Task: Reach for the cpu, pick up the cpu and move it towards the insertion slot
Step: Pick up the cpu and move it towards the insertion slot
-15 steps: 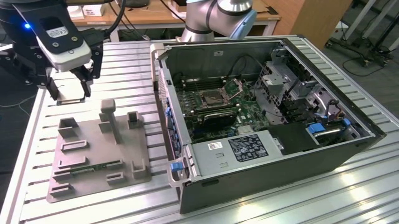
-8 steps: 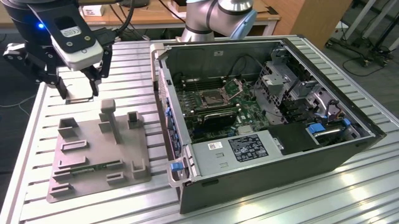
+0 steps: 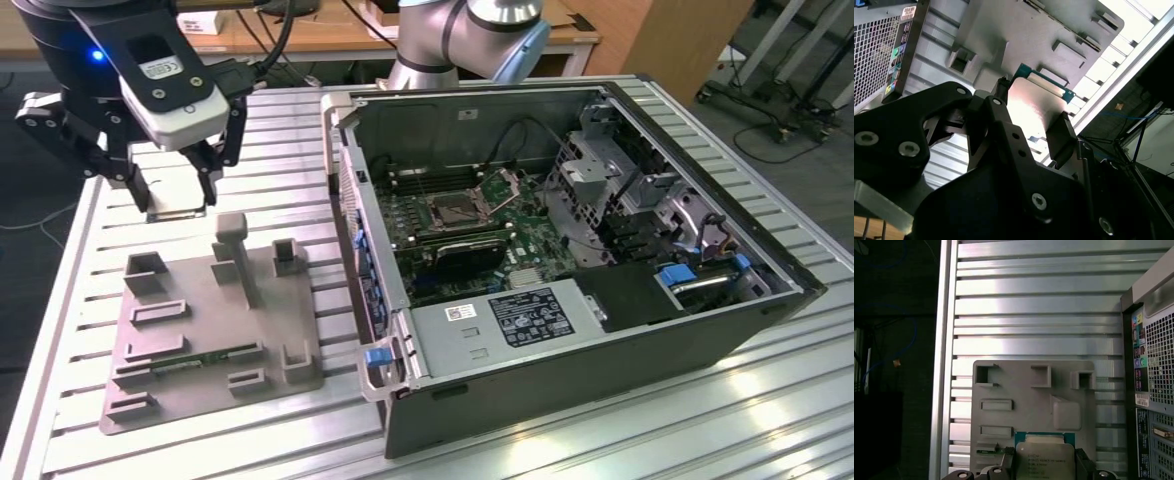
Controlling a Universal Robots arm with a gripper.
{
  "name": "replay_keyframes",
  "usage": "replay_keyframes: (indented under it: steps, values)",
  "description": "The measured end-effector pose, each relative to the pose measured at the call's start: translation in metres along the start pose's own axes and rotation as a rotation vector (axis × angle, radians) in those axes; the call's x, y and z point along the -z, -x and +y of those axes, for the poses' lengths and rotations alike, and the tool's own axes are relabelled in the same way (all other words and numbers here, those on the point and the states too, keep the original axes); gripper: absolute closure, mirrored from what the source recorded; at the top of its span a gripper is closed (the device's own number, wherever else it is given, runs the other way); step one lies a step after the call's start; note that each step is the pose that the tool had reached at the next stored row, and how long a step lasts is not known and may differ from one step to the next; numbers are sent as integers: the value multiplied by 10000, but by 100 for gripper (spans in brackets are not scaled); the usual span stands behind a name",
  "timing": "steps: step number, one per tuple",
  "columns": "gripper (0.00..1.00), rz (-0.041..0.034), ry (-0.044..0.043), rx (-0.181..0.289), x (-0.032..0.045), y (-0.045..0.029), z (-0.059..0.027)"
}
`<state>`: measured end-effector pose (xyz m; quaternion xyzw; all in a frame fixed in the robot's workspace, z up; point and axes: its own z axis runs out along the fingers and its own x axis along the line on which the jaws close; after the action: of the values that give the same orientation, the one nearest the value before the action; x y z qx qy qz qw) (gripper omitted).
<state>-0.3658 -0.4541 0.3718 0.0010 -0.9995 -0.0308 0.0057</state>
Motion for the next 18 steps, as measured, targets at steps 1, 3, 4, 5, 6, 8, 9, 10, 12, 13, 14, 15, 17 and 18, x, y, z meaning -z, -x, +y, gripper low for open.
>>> replay_keyframes:
  steps: [1,3,4,5,6,8,9,10,12,13,14,15,17,18]
  values:
    - [45,0,0,0,0,1,0]
    - [45,0,0,1,0,5,0]
    - [45,0,0,1,0,9,0]
    - [45,-1,0,1,0,14,0]
    - [45,0,0,1,0,20,0]
    - [45,-1,0,0,0,31,0]
    - [45,0,0,0,0,37,0]
    - [45,-1,0,0,0,43,0]
    - [45,-1,1,0,0,56,0]
    - [45,0,0,0,1,62,0]
    - [45,-1,1,-1,0,69,0]
    - [45,0,0,-1,1,76,0]
    - [45,0,0,-1,1,95,0]
    - [45,-1,1,-1,1,105,0]
